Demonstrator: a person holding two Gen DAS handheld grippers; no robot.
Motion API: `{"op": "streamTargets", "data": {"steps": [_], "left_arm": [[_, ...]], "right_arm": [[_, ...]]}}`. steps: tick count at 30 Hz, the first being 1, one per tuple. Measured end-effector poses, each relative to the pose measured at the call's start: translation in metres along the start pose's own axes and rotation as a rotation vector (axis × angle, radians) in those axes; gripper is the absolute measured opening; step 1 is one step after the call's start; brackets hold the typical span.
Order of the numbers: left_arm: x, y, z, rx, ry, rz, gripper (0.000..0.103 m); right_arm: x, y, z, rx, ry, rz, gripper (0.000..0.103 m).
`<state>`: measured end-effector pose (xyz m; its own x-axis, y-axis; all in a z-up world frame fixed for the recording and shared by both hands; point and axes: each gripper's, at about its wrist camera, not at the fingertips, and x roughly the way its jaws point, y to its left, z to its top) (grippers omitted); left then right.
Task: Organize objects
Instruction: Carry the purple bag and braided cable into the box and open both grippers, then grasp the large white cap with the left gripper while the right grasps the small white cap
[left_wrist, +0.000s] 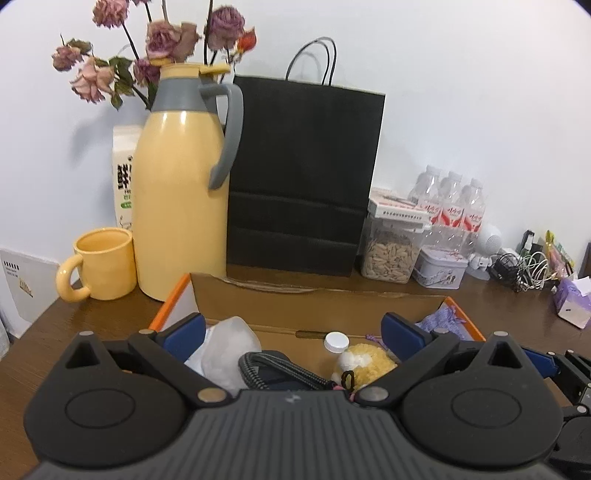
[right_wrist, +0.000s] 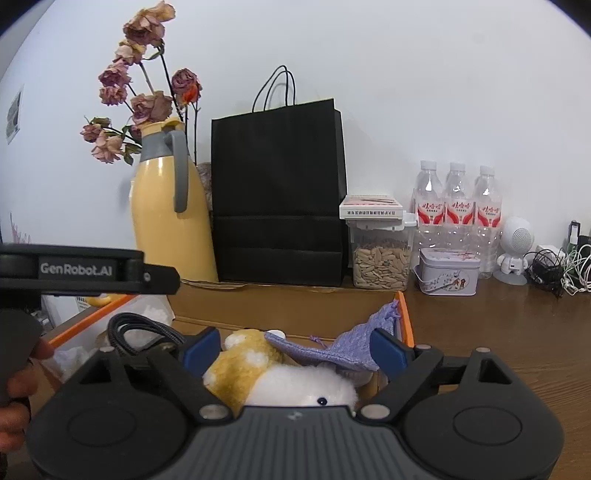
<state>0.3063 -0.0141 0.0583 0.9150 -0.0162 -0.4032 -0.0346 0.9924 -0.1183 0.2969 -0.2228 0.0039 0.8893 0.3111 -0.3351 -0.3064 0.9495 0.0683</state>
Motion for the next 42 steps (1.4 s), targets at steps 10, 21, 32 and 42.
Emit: {"op": "streamTargets", "data": {"steps": [10,21,32,42], "left_arm": [[-0.05,0.009,-0.027,0.044,-0.036,-0.016,0.103],[-0.085,0.014,-0.079,0.099,0.031,-0.036,0.103],[-0.108,0.022,-0.101,0.106,0.093,-0.021,0.103],[-0.117,0.033,-0.122,0.105,0.203,-0.01,0.103]], "right_arm": [[-0.043,0.01,-0.013,-0.048,-0.01,0.023,0.097],[-0.074,0.02,-0.054,-0.081,0.089,0.028,0.103],[-0.098,0.018,-0.077,-0.074,0.144,0.021,0.103],[-0.102,0.02,-0.088,-0.078,0.194,0.014,0.103]]}}
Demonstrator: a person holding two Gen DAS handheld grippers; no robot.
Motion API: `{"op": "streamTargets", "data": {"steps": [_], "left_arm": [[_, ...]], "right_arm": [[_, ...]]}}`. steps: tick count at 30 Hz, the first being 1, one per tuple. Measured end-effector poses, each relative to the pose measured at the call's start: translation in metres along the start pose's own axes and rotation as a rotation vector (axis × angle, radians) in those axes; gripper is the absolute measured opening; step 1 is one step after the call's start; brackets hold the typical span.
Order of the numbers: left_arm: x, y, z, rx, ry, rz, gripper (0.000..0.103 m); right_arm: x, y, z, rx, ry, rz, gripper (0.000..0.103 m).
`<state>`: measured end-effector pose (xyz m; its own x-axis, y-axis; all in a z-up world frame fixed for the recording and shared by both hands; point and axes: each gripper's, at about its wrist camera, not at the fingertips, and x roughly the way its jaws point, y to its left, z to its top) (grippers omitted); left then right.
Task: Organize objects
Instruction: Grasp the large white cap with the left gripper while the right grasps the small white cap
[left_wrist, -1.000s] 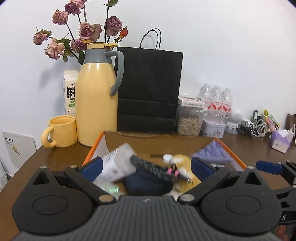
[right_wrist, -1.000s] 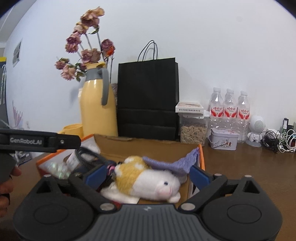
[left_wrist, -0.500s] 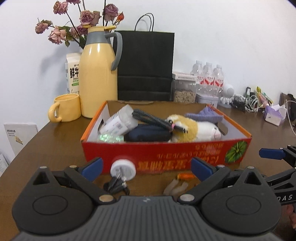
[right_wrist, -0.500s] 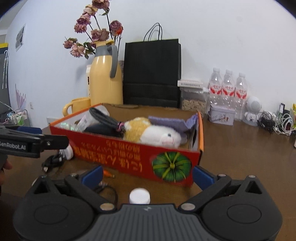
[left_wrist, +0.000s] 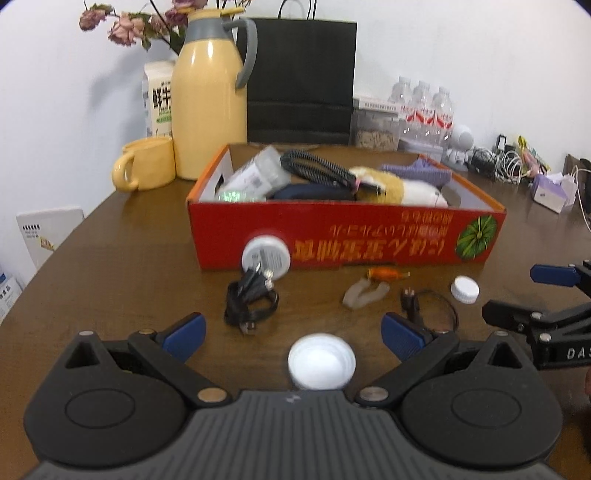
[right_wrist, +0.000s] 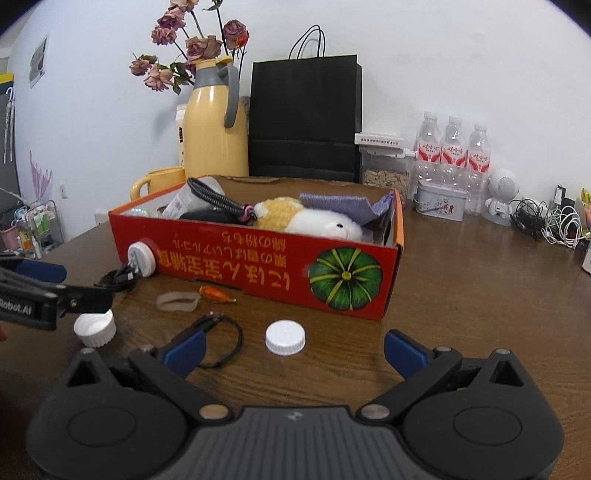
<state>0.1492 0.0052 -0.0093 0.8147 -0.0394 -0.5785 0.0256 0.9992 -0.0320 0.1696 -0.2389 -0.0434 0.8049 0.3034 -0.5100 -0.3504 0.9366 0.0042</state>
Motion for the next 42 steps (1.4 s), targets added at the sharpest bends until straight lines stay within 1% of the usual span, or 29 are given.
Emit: {"op": "streamTargets", "data": {"steps": [6,11,12,13,14,15,16,18,21,27,32,34,36,38,40,41,42], "left_arm": [[0.01,-0.002,-0.01,0.003,0.077,-0.002,0.103],[0.015,-0.006,-0.012,0.009,0.082,0.006,0.103],[0.016,-0.007,-0.013,0.015,0.081,0.003,0.097],[0.016,-0.009,-0.013,0.023,0.08,-0.003,0.082],[0.015,-0.011,-0.013,0.035,0.07,0.003,0.073],[0.013,-0.014,-0.014,0.051,0.053,0.003,0.043],[0.011,-0.015,-0.013,0.053,0.045,-0.019,0.041],[0.011,-0.016,-0.012,0.05,0.04,-0.045,0.041],[0.013,-0.019,-0.006,0.046,0.026,-0.046,0.041],[0.016,-0.017,0.014,0.012,-0.031,-0.035,0.041],[0.017,-0.02,0.034,0.022,-0.087,-0.026,0.041],[0.021,-0.021,0.039,0.02,-0.106,-0.022,0.041],[0.028,-0.021,0.04,0.013,-0.123,-0.012,0.041],[0.033,-0.018,0.037,0.003,-0.115,-0.017,0.041],[0.036,-0.015,0.035,-0.009,-0.109,-0.021,0.041],[0.035,-0.014,0.035,-0.016,-0.112,-0.023,0.041],[0.034,-0.013,0.034,-0.021,-0.118,-0.026,0.041]], "right_arm": [[0.003,-0.003,0.0,0.013,0.022,-0.008,0.103],[0.006,-0.002,0.0,0.01,0.037,-0.011,0.103],[0.007,-0.002,0.0,0.011,0.041,-0.012,0.103],[0.007,-0.002,0.0,0.012,0.043,-0.014,0.103],[0.008,-0.002,0.0,0.013,0.045,-0.014,0.103],[0.008,-0.002,0.0,0.013,0.047,-0.013,0.103],[0.008,-0.003,0.0,0.013,0.05,-0.014,0.103],[0.01,-0.003,0.0,0.013,0.058,-0.015,0.103],[0.012,-0.003,0.0,0.013,0.068,-0.017,0.103],[0.014,-0.001,0.001,0.01,0.078,-0.019,0.103],[0.018,0.001,0.002,0.022,0.081,-0.033,0.102],[0.02,0.0,0.004,0.032,0.08,-0.046,0.098],[0.023,-0.003,0.005,0.048,0.08,-0.06,0.091],[0.027,-0.006,0.007,0.065,0.092,-0.074,0.086],[0.033,-0.009,0.008,0.076,0.106,-0.068,0.08],[0.035,-0.01,0.009,0.077,0.109,-0.063,0.072],[0.038,-0.009,0.01,0.075,0.114,-0.058,0.067]]}}
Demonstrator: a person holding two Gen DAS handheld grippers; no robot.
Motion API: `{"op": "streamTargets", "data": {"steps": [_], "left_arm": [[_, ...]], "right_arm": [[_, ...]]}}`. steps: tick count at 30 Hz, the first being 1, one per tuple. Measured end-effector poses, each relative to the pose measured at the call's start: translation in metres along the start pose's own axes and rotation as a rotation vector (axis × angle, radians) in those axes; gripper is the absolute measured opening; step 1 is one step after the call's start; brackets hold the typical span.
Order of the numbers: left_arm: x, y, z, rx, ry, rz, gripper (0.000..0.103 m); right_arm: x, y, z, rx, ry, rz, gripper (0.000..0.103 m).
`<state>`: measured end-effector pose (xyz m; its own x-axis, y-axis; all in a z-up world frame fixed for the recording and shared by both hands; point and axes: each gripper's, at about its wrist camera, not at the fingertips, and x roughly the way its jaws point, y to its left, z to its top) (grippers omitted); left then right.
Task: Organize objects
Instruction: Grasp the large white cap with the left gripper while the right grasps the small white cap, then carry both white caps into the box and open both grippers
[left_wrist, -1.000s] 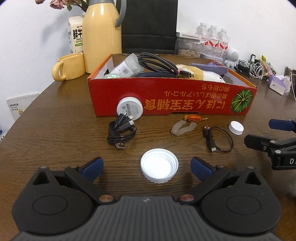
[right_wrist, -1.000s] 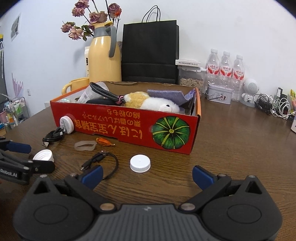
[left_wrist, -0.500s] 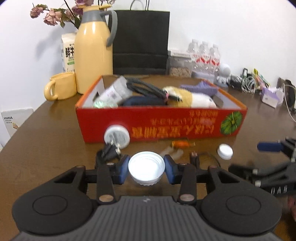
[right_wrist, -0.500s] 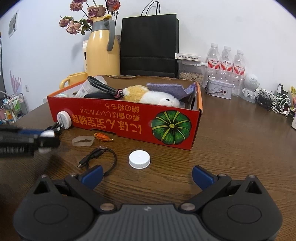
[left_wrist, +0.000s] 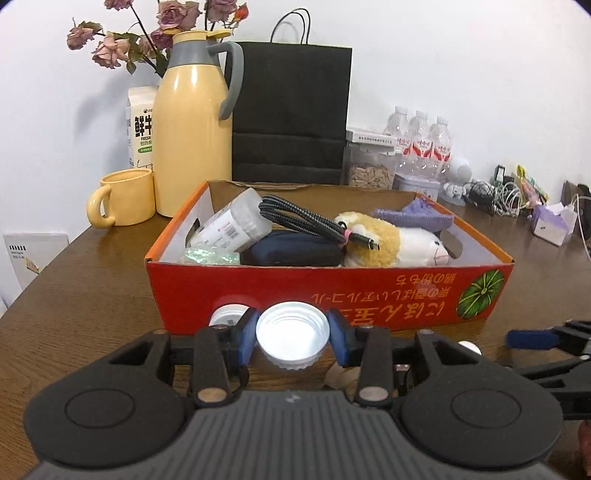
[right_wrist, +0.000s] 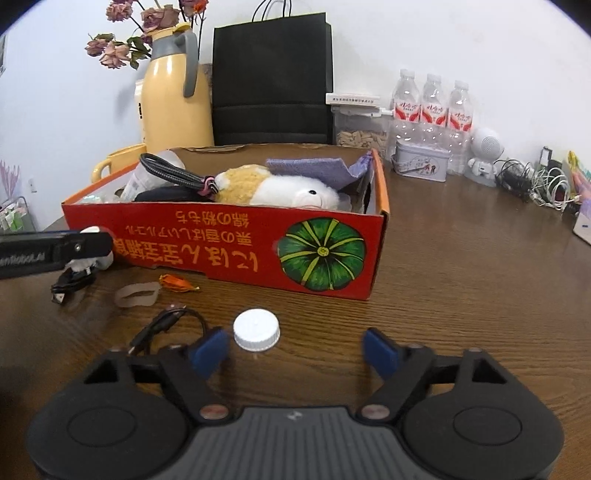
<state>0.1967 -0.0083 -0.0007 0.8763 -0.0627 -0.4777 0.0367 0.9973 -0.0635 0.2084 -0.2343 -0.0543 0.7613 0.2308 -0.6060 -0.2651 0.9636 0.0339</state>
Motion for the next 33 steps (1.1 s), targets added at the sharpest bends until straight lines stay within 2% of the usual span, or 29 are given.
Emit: {"op": "streamTargets", "data": {"steps": [2,4,5,6,7,10,24,33], "left_arm": [[-0.002,0.001,-0.001,-0.005,-0.011,-0.001,0.041],[-0.003,0.001,-0.002,-0.006,-0.014,0.0,0.041],[-0.003,0.001,-0.002,-0.006,-0.014,-0.002,0.041],[-0.003,0.001,-0.003,-0.005,-0.014,-0.002,0.041],[-0.003,0.0,-0.003,-0.004,-0.014,-0.001,0.041],[-0.003,0.0,-0.004,0.0,-0.013,-0.002,0.041],[-0.012,-0.004,0.002,0.004,-0.037,-0.017,0.041],[-0.021,-0.017,0.051,0.037,-0.135,-0.034,0.041]], "right_arm": [[0.004,0.004,0.002,-0.014,0.002,0.002,0.065],[0.005,0.007,0.004,-0.029,0.0,0.012,0.056],[0.005,0.009,0.004,-0.037,-0.004,0.021,0.046],[0.005,0.011,0.004,-0.047,-0.008,0.031,0.031],[0.004,0.013,0.003,-0.056,-0.012,0.04,0.027],[0.001,0.017,0.003,-0.066,-0.022,0.048,0.027],[-0.026,0.022,0.002,-0.095,-0.177,0.039,0.027],[-0.038,0.024,0.051,-0.103,-0.319,0.062,0.027]]}}
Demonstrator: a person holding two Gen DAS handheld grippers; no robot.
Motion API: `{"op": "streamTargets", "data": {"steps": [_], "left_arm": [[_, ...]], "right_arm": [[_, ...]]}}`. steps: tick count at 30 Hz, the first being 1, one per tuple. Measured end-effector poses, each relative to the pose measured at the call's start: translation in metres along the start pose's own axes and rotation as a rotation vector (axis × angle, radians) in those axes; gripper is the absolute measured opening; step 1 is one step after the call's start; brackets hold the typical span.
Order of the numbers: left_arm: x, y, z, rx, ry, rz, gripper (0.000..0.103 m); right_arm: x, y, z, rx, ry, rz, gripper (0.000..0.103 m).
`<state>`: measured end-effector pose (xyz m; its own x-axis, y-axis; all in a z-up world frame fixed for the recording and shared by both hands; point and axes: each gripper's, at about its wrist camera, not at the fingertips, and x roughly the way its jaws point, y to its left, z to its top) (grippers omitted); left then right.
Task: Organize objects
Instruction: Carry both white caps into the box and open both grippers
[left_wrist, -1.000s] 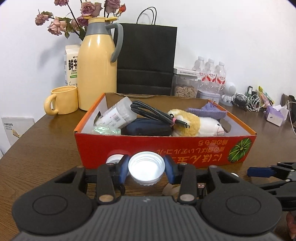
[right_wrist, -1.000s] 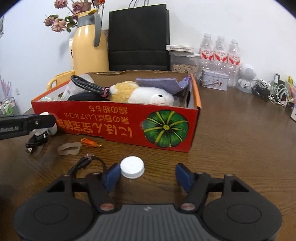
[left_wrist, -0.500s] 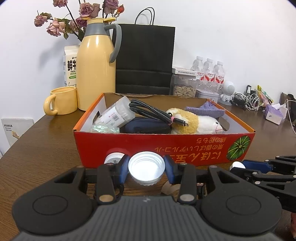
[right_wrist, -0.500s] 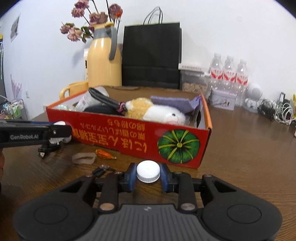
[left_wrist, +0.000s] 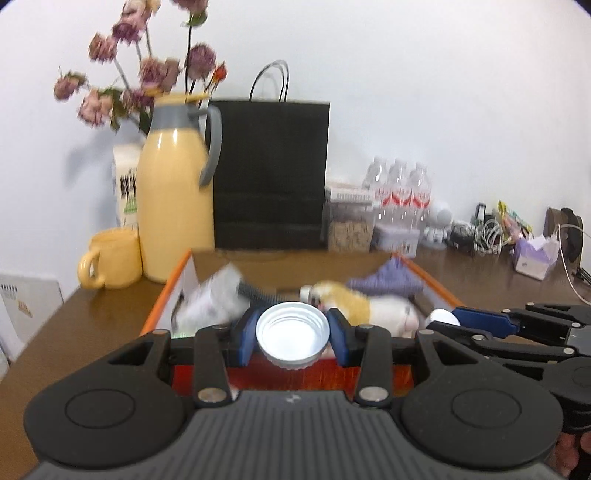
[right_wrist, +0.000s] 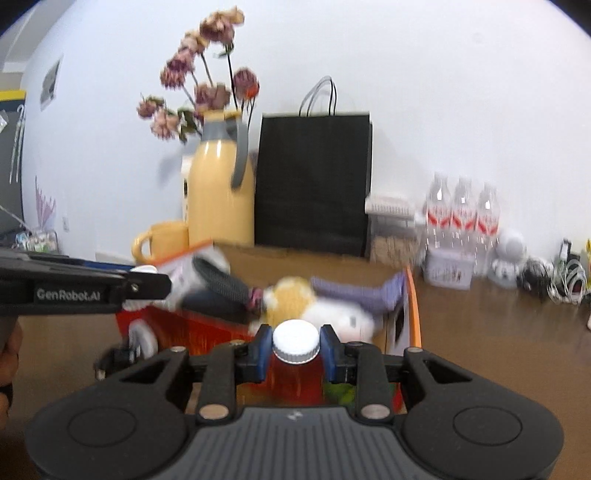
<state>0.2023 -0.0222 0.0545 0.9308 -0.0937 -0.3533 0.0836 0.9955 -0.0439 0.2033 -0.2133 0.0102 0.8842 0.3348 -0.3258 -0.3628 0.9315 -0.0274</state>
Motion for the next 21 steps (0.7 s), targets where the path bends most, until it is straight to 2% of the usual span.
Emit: {"op": "streamTargets", "data": {"steps": [4,10,15,21], "left_arm": [[0.014,-0.005,0.021,-0.003,-0.029,0.003,0.041],[0.053,-0.007,0.041,-0.029,-0.037,0.013,0.041],[0.082,-0.002,0.044,-0.057,-0.03,0.034,0.041],[0.098,0.0,0.036,-0.029,0.002,0.039,0.041]], "right_arm": [[0.014,-0.003,0.021,0.01,-0.046,-0.012,0.027],[0.051,-0.008,0.039,0.042,-0.053,-0.031,0.027],[0.081,-0.019,0.038,0.096,-0.036,-0.059,0.027],[0.091,-0.024,0.025,0.104,-0.004,-0.051,0.027]]}}
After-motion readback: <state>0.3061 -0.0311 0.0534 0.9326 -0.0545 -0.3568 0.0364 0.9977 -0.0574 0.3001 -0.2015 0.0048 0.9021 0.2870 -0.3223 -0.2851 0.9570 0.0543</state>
